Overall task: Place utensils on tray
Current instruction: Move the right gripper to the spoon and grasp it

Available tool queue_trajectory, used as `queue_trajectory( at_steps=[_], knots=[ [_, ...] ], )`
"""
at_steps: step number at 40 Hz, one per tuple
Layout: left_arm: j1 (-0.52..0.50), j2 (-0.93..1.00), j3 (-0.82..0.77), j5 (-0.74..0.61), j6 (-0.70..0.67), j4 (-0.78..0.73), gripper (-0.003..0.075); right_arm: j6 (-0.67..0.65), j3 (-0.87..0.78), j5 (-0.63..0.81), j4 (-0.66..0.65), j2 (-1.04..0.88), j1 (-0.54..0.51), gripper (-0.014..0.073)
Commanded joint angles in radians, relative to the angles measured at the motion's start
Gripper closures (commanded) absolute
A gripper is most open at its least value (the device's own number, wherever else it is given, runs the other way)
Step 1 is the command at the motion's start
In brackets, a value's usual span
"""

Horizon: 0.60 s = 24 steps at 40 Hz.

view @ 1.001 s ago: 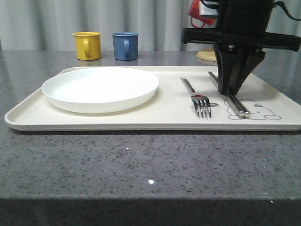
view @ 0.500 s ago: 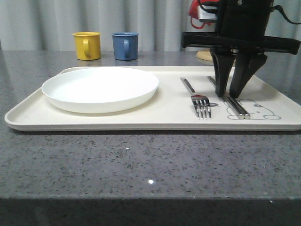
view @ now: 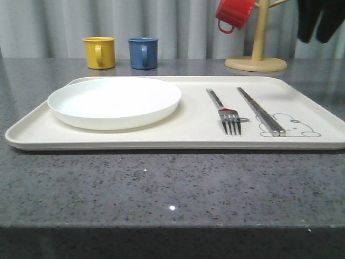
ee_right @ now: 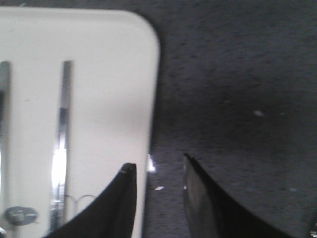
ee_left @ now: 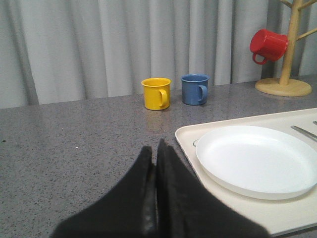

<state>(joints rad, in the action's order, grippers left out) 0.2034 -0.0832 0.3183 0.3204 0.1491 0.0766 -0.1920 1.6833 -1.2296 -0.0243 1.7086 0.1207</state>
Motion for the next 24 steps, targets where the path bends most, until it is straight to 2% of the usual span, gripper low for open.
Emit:
queue_trajectory(
  at_steps=[1, 8, 13, 24],
  knots=[
    [-0.002, -0.012, 0.026, -0.079, -0.009, 0.012, 0.0738, 0.105, 0.027, -0.106, -0.021, -0.077, -0.111, 0.0325],
    [-0.002, -0.012, 0.026, -0.079, -0.009, 0.012, 0.0738, 0.257, 0.025, -0.106, -0.021, -0.063, -0.283, 0.0325],
    [-0.002, -0.012, 0.026, -0.079, -0.009, 0.012, 0.0738, 0.337, 0.025, -0.106, -0.007, -0.022, -0.358, 0.0325],
    [-0.002, -0.012, 0.026, -0.079, -0.009, 0.012, 0.0738, 0.372, 0.025, -0.097, 0.058, 0.096, -0.381, 0.0325]
  ],
)
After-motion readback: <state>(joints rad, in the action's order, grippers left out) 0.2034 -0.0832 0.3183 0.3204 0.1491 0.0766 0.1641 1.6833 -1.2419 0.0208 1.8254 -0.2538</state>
